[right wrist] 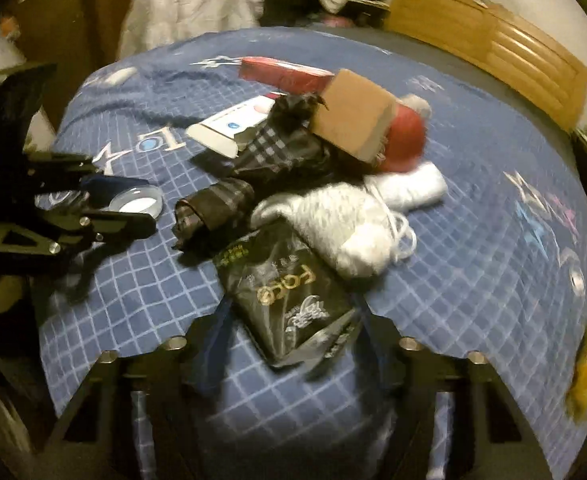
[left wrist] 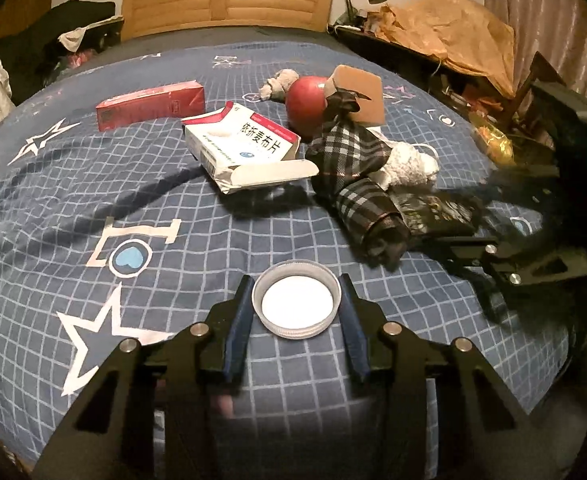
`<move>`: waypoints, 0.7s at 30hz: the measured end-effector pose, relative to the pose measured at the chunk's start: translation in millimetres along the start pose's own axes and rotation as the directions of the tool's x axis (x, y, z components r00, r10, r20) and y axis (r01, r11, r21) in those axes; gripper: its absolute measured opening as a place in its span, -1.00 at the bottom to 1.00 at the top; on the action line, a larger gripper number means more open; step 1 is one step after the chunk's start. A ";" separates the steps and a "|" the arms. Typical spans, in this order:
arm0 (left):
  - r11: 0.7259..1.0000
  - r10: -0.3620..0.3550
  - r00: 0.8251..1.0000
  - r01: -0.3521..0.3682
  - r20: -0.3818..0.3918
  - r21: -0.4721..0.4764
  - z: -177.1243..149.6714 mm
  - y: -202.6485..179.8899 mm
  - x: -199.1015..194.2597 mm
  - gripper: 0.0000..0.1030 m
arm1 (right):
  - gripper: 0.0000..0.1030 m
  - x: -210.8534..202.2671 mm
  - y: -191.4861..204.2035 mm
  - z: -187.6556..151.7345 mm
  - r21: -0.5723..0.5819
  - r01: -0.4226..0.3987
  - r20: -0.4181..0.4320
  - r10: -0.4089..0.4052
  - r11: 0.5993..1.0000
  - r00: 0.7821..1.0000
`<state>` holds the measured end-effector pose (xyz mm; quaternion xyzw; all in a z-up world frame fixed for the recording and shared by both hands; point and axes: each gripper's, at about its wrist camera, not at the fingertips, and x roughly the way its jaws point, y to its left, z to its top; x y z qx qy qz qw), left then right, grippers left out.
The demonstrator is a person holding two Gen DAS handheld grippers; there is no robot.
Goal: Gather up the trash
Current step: 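Grasp the white round lid with the left tool while the right tool grasps the black Face bag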
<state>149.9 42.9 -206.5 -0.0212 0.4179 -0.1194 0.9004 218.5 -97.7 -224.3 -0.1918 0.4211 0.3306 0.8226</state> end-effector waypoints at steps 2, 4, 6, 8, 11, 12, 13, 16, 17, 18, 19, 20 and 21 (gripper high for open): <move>1.000 -0.001 1.000 0.001 0.004 0.000 0.3 0.0 0.9 -0.20 | 0.03 -5.9 7.3 -7.4 0.045 0.066 -0.040 -0.065 0.997 0.997; 1.000 -0.006 1.000 0.006 0.009 -0.001 -0.8 0.3 0.6 -0.20 | 0.05 -20.7 12.0 -21.4 0.154 0.121 -0.098 -0.107 0.981 0.989; 1.000 -0.011 1.000 0.011 0.012 0.006 -2.2 -1.8 0.4 -0.06 | 0.22 -35.1 20.9 -32.0 0.200 0.099 -0.108 -0.079 0.975 0.991; 1.000 -0.017 1.000 0.016 0.017 0.016 -3.6 -4.9 0.8 0.04 | 0.54 -45.3 32.0 -35.3 0.163 0.082 -0.108 -0.065 0.983 0.992; 1.000 -0.015 1.000 0.014 0.018 0.022 -3.0 -7.1 2.0 0.10 | 0.54 -52.3 36.2 -28.3 0.082 0.133 -0.095 -0.125 0.988 0.988; 1.000 -0.016 1.000 0.016 0.017 0.021 -2.4 -6.5 2.1 0.10 | 0.54 -49.2 32.9 -23.9 0.073 0.123 -0.104 -0.115 0.990 0.988; 1.000 -0.017 1.000 0.016 0.018 0.021 -2.4 -7.0 2.1 0.10 | 0.54 -44.2 32.6 -20.4 0.066 0.114 -0.115 -0.106 0.991 0.988; 1.000 -0.012 1.000 0.012 0.018 0.025 -1.7 -7.5 3.3 0.09 | 0.54 -24.2 27.8 -16.0 0.049 0.095 -0.155 -0.087 0.994 0.984; 1.000 -0.005 1.000 0.004 0.019 0.027 -1.5 -7.5 3.4 0.01 | 0.51 -13.5 26.3 -12.6 0.059 0.083 -0.163 -0.072 0.995 0.984; 1.000 0.007 1.000 -0.008 0.023 0.026 -0.9 -7.3 4.0 -0.09 | 0.45 -10.9 25.1 -12.6 0.072 0.076 -0.162 -0.063 0.995 0.985; 1.000 0.015 1.000 -0.016 0.027 0.021 -1.0 -6.4 4.0 -0.15 | 0.28 -9.8 24.4 -13.1 0.092 0.067 -0.154 -0.053 0.993 0.987; 1.000 0.022 0.999 -0.022 0.030 0.014 -1.2 -5.4 3.8 -0.26 | 0.08 -11.0 26.0 -14.0 0.104 0.061 -0.143 -0.046 0.993 0.989; 1.000 0.024 0.999 -0.025 0.034 0.010 -1.4 -4.7 3.3 -0.26 | 0.02 -13.5 28.5 -16.1 0.112 0.061 -0.133 -0.046 0.992 0.990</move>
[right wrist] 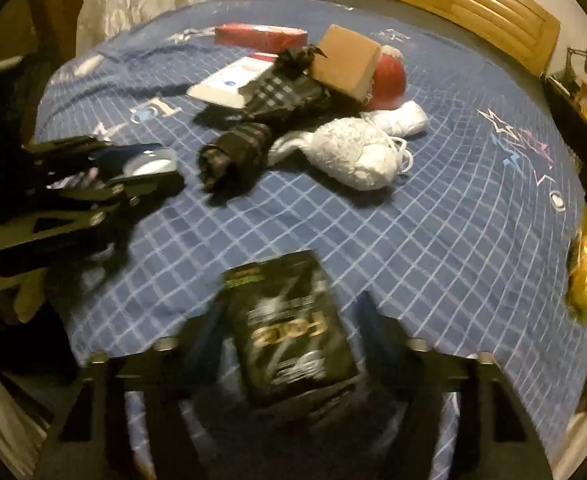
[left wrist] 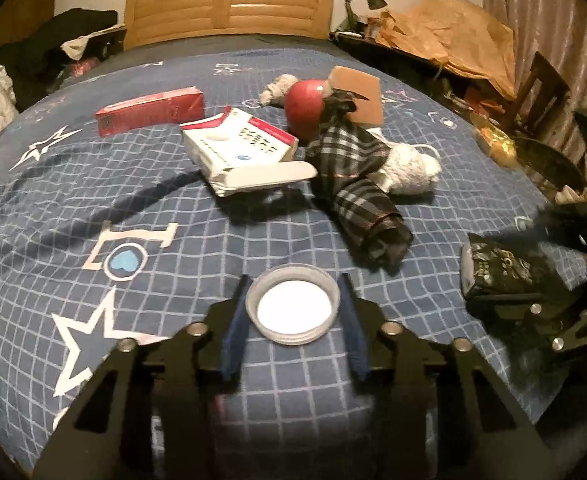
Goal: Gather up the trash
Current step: 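Grasp the white round lid with the left tool while the right tool grasps the black Face bag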
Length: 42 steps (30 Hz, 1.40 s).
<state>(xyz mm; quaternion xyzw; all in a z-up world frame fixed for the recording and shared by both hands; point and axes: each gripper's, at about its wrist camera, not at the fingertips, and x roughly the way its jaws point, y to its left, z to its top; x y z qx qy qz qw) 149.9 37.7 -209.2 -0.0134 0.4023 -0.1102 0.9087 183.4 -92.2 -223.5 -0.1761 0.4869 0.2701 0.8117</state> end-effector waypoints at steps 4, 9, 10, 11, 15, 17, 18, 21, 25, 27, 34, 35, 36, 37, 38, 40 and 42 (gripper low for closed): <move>1.000 0.025 1.000 -0.025 0.014 -0.004 -1.5 -2.3 -4.7 -0.26 | -0.11 -10.2 10.7 -16.7 0.069 0.044 0.067 -0.048 0.997 0.997; 0.995 0.093 0.988 -0.095 0.122 0.010 3.6 -17.5 -45.0 -0.26 | -0.17 -33.9 15.1 -30.4 0.197 0.064 0.194 -0.103 0.978 0.976; 0.994 0.106 0.983 -0.109 0.151 0.010 6.1 -21.0 -55.5 -0.26 | -0.17 -43.2 17.8 -31.2 0.221 0.074 0.232 -0.126 0.972 0.965; 0.992 0.119 0.976 -0.123 0.182 0.009 8.8 -24.2 -66.4 -0.26 | -0.17 -52.8 21.7 -32.4 0.239 0.084 0.268 -0.149 0.967 0.952; 0.986 0.157 0.938 -0.166 0.311 0.005 18.1 -42.5 -112.3 -0.26 | -0.17 -97.7 35.6 -35.7 0.292 0.134 0.401 -0.248 0.947 0.882; 0.983 0.169 0.917 -0.184 0.362 0.007 19.1 -51.9 -129.5 -0.25 | -0.16 -121.5 41.3 -40.2 0.321 0.160 0.460 -0.301 0.934 0.835; 0.982 0.173 0.904 -0.191 0.390 0.008 19.4 -57.2 -138.5 -0.25 | -0.16 -131.3 42.8 -41.2 0.331 0.169 0.482 -0.320 0.928 0.816; 0.977 0.189 0.872 -0.211 0.452 -0.001 19.6 -66.3 -156.5 -0.25 | -0.16 -157.3 47.5 -45.9 0.365 0.200 0.542 -0.383 0.909 0.748; 0.975 0.203 0.838 -0.220 0.506 -0.028 21.2 -69.7 -171.3 -0.25 | -0.15 -183.8 62.4 -57.4 0.405 0.244 0.600 -0.458 0.881 0.656; 0.974 0.210 0.825 -0.224 0.525 -0.037 21.4 -70.6 -176.5 -0.25 | -0.15 -193.9 67.7 -62.9 0.426 0.251 0.614 -0.482 0.869 0.624; 0.973 0.214 0.828 -0.227 0.519 -0.038 25.0 -70.4 -176.6 -0.25 | -0.14 -205.4 67.8 -68.8 0.441 0.248 0.618 -0.492 0.862 0.612; 0.973 0.213 0.828 -0.227 0.518 -0.037 25.2 -70.3 -176.5 -0.25 | -0.14 -206.4 67.9 -69.3 0.440 0.248 0.618 -0.492 0.863 0.613; 0.973 0.214 0.828 -0.228 0.518 -0.038 25.5 -70.6 -176.5 -0.25 | -0.14 -207.5 67.6 -70.1 0.440 0.249 0.618 -0.492 0.863 0.614; 0.973 0.214 0.828 -0.227 0.519 -0.038 25.2 -71.1 -176.5 -0.25 | -0.14 -207.9 65.8 -70.3 0.438 0.249 0.618 -0.491 0.864 0.615; 0.973 0.214 0.828 -0.227 0.518 -0.039 25.3 -71.1 -176.5 -0.25 | -0.14 -207.2 65.3 -69.6 0.439 0.248 0.618 -0.491 0.863 0.615; 0.973 0.213 0.828 -0.227 0.518 -0.038 25.9 -71.6 -176.4 -0.25 | -0.14 -208.6 65.6 -70.2 0.440 0.248 0.616 -0.491 0.863 0.616; 0.974 0.210 0.828 -0.225 0.519 -0.035 25.2 -72.2 -176.5 -0.25 | -0.14 -207.0 66.0 -68.6 0.439 0.248 0.617 -0.490 0.864 0.615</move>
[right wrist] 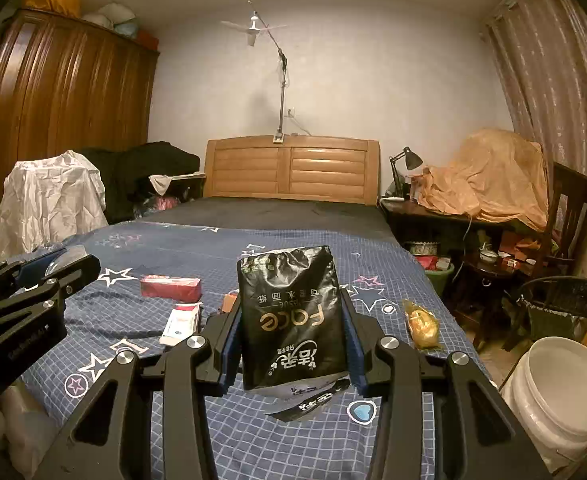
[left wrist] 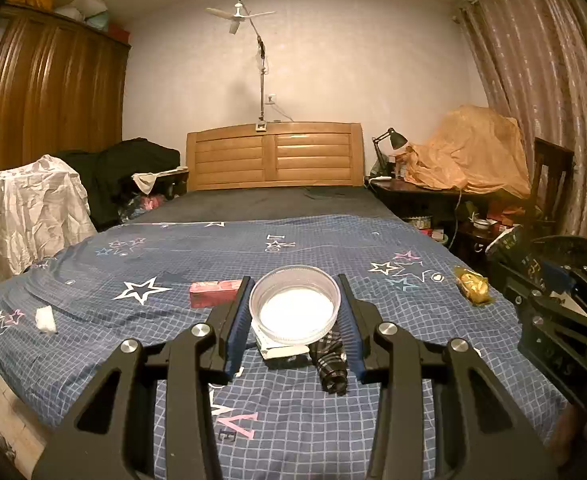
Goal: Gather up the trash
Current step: 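Grasp the white round lid with the left tool while the right tool grasps the black Face bag, then carry the lid and Face bag with both tools over the white bucket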
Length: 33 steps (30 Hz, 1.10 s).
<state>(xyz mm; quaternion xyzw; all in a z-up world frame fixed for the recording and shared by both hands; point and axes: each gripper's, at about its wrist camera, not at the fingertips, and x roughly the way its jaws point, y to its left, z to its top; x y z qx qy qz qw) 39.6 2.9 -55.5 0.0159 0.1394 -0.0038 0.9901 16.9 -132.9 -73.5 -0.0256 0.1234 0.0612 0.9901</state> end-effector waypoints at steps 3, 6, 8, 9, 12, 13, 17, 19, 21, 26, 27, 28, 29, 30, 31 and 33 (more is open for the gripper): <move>1.000 -0.011 1.000 0.011 0.001 0.005 2.2 -4.6 1.2 -0.25 | -0.14 0.9 -0.6 0.0 0.000 0.004 0.004 -0.004 1.000 1.000; 0.999 -0.039 0.999 0.039 0.005 0.017 9.2 -14.4 7.0 -0.25 | -0.14 2.7 -9.0 3.0 0.001 0.018 0.008 -0.018 1.000 1.000; 0.998 -0.063 0.998 0.063 0.007 0.022 14.5 -23.8 10.8 -0.25 | -0.14 0.9 -22.1 8.4 0.010 0.037 0.009 -0.037 0.999 0.999; 0.997 -0.079 0.997 0.079 0.008 0.025 18.8 -30.6 13.7 -0.25 | -0.14 1.7 -27.0 11.3 0.016 0.045 0.007 -0.046 0.999 0.999; 0.991 -0.128 0.992 0.127 0.013 0.033 30.8 -52.3 22.7 -0.25 | -0.14 -3.9 -53.0 21.3 0.025 0.089 0.015 -0.089 0.996 0.996; 0.990 -0.140 0.990 0.140 0.013 0.037 33.4 -58.6 24.8 -0.25 | -0.14 -7.3 -65.5 24.7 0.025 0.109 0.015 -0.110 0.994 0.994; 0.975 -0.217 0.976 0.216 0.007 0.059 45.7 -96.5 35.6 -0.25 | -0.14 -16.5 -113.2 36.2 0.033 0.180 0.006 -0.181 0.983 0.984; 0.962 -0.263 0.965 0.263 -0.006 0.069 50.1 -119.3 40.9 -0.25 | -0.14 -22.8 -144.1 40.1 0.044 0.226 -0.005 -0.226 0.973 0.974; 0.947 -0.308 0.951 0.309 -0.019 0.084 55.1 -145.1 46.2 -0.25 | -0.14 -28.7 -169.5 42.3 0.050 0.262 -0.015 -0.261 0.964 0.965; 0.902 -0.412 0.910 0.415 -0.052 0.116 63.0 -206.3 55.8 -0.25 | -0.14 -45.2 -252.1 43.8 0.060 0.357 -0.070 -0.353 0.932 0.933; 0.889 -0.436 0.898 0.440 -0.064 0.124 64.4 -222.1 58.7 -0.25 | -0.14 -48.0 -270.2 42.2 0.067 0.373 -0.092 -0.367 0.925 0.926; 0.876 -0.458 0.886 0.464 -0.078 0.129 65.6 -236.7 61.7 -0.25 | -0.14 -49.9 -283.3 40.7 0.069 0.383 -0.107 -0.375 0.921 0.921; 0.867 -0.471 0.878 0.479 -0.088 0.134 65.3 -246.8 63.6 -0.25 | -0.14 -52.0 -300.4 38.3 0.073 0.396 -0.132 -0.384 0.916 0.914; 0.854 -0.490 0.865 0.501 -0.103 0.142 64.6 -262.1 65.8 -0.25 | -0.14 -53.5 -313.9 36.3 0.078 0.405 -0.149 -0.391 0.911 0.908; 0.843 -0.506 0.855 0.518 -0.115 0.147 63.9 -274.1 67.8 -0.25 | -0.14 -55.7 -332.3 33.0 0.082 0.420 -0.173 -0.403 0.904 0.899; 0.818 -0.537 0.831 0.555 -0.146 0.153 61.7 -300.5 73.0 -0.25 | -0.14 -56.2 -363.6 25.4 0.095 0.442 -0.217 -0.415 0.892 0.884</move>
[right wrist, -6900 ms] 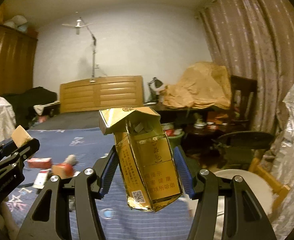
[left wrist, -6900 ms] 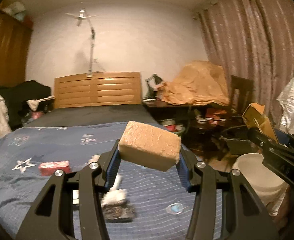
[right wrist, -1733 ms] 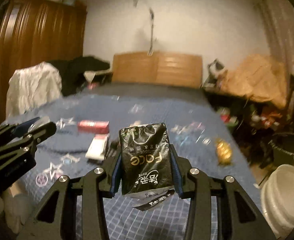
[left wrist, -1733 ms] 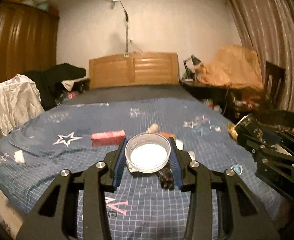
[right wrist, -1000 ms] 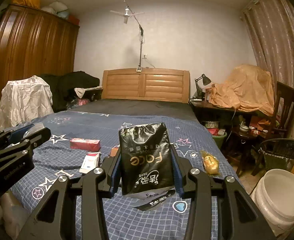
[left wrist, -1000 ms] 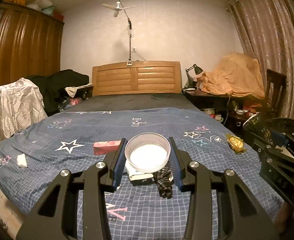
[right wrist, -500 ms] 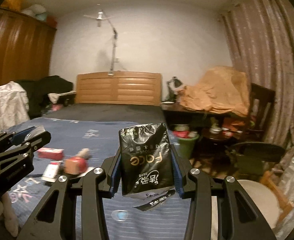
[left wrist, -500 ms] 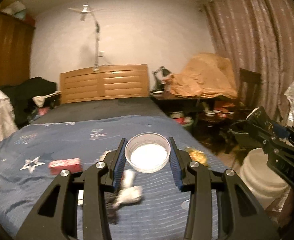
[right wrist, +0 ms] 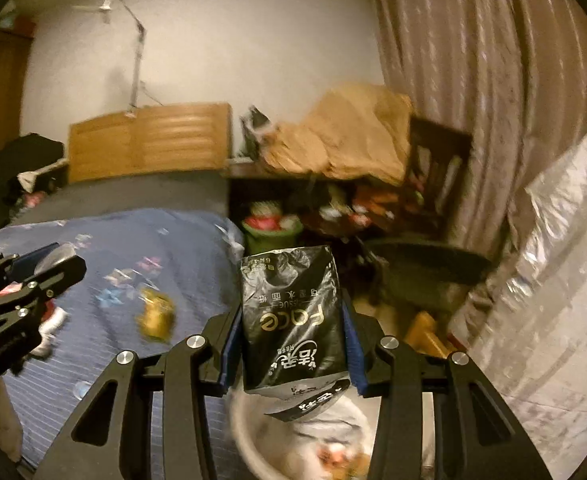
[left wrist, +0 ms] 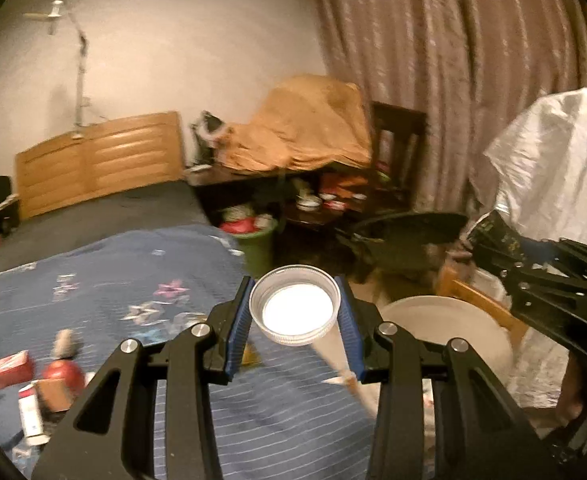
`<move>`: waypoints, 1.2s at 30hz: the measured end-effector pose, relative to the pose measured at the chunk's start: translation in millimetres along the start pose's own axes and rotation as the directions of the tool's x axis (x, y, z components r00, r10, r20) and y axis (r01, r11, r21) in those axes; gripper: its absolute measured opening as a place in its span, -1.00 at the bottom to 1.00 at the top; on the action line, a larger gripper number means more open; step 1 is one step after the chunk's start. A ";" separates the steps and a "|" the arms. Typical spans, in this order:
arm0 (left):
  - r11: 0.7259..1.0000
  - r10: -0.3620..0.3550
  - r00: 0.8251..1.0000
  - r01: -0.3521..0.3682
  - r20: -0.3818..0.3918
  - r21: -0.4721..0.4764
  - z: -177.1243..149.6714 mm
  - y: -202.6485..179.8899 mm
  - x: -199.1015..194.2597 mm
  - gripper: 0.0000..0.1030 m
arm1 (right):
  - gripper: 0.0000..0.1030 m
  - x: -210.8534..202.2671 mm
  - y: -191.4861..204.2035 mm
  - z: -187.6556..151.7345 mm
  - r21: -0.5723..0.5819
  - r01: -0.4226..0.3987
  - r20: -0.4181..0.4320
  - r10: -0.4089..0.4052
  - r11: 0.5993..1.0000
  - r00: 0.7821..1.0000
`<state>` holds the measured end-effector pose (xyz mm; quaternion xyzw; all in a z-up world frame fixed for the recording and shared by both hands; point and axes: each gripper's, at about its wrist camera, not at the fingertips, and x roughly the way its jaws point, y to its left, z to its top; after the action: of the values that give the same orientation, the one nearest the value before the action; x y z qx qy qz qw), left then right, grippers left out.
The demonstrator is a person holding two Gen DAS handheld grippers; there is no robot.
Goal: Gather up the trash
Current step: 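Carry the lid and Face bag with both tools over the white bucket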
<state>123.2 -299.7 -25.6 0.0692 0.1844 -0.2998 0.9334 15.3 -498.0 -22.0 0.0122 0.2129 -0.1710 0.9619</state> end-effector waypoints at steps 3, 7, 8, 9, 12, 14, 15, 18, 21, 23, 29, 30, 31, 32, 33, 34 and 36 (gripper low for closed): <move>0.998 -0.055 0.998 0.056 -0.039 0.017 1.4 -24.5 23.9 -0.25 | -0.14 21.6 -41.2 -5.7 0.037 0.024 -0.070 -0.021 0.999 0.997; 0.992 -0.117 0.988 0.120 -0.098 0.028 -4.1 -52.1 50.5 -0.25 | -0.14 61.4 -83.9 -15.2 0.086 0.033 -0.178 -0.017 0.996 0.984; 0.990 -0.135 0.984 0.140 -0.119 0.032 -6.0 -58.9 58.0 -0.25 | -0.14 69.4 -91.1 -20.0 0.093 0.035 -0.203 -0.016 0.995 0.979; 0.986 -0.154 0.977 0.160 -0.145 0.034 -9.0 -66.4 68.1 -0.25 | -0.14 79.0 -101.9 -25.1 0.104 0.031 -0.237 -0.005 0.994 0.972; 0.981 -0.183 0.962 0.193 -0.204 0.028 -19.3 -78.2 87.3 -0.25 | -0.14 93.8 -106.9 -40.3 0.122 0.027 -0.292 0.010 0.992 0.956; 0.978 -0.192 0.952 0.204 -0.237 0.028 -24.7 -86.4 100.3 -0.25 | -0.14 103.5 -111.7 -50.2 0.136 0.027 -0.326 0.019 0.990 0.945; 0.977 -0.198 0.946 0.212 -0.257 0.028 -27.9 -90.9 108.3 -0.25 | -0.14 108.5 -113.2 -53.6 0.139 0.028 -0.336 0.020 0.990 0.942; 0.975 -0.198 0.935 0.217 -0.295 0.034 -34.8 -99.7 124.1 -0.25 | -0.14 122.4 -117.1 -64.7 0.146 0.025 -0.366 0.030 0.989 0.930; 0.975 -0.197 0.928 0.218 -0.317 0.034 -39.5 -102.0 133.2 -0.25 | -0.14 129.1 -115.8 -72.1 0.150 0.027 -0.386 0.033 0.988 0.922; 0.976 -0.195 0.927 0.217 -0.320 0.033 -40.6 -102.6 135.4 -0.25 | -0.14 128.1 -111.1 -73.4 0.153 0.027 -0.392 0.036 0.988 0.919; 0.974 -0.198 0.926 0.222 -0.323 0.038 -40.8 -105.7 135.7 -0.25 | -0.14 127.5 -108.7 -77.3 0.155 0.027 -0.396 0.037 0.987 0.917; 0.974 -0.199 0.925 0.222 -0.324 0.038 -41.0 -106.0 135.7 -0.25 | -0.14 127.0 -108.4 -77.2 0.155 0.028 -0.395 0.036 0.988 0.918; 0.974 -0.199 0.925 0.223 -0.324 0.038 -40.9 -105.5 135.0 -0.25 | -0.14 127.3 -108.5 -77.4 0.156 0.028 -0.395 0.036 0.987 0.918; 0.974 -0.199 0.925 0.223 -0.324 0.038 -40.7 -105.9 135.2 -0.25 | -0.14 127.9 -108.5 -77.7 0.156 0.028 -0.396 0.036 0.987 0.918; 0.974 -0.200 0.925 0.224 -0.325 0.038 -40.6 -106.0 135.3 -0.25 | -0.14 127.0 -108.2 -77.4 0.155 0.028 -0.396 0.036 0.987 0.918; 0.974 -0.200 0.925 0.224 -0.324 0.038 -40.6 -106.3 135.3 -0.25 | -0.14 128.2 -108.5 -78.0 0.155 0.028 -0.395 0.036 0.988 0.918; 0.974 -0.198 0.925 0.222 -0.323 0.039 -40.7 -106.6 135.5 -0.25 | -0.14 125.8 -106.8 -77.2 0.156 0.028 -0.394 0.037 0.987 0.918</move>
<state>150.4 -448.8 -117.3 0.1311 0.3272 -0.3896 0.8508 55.4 -631.9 -138.9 0.1234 0.3883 -0.1792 0.8955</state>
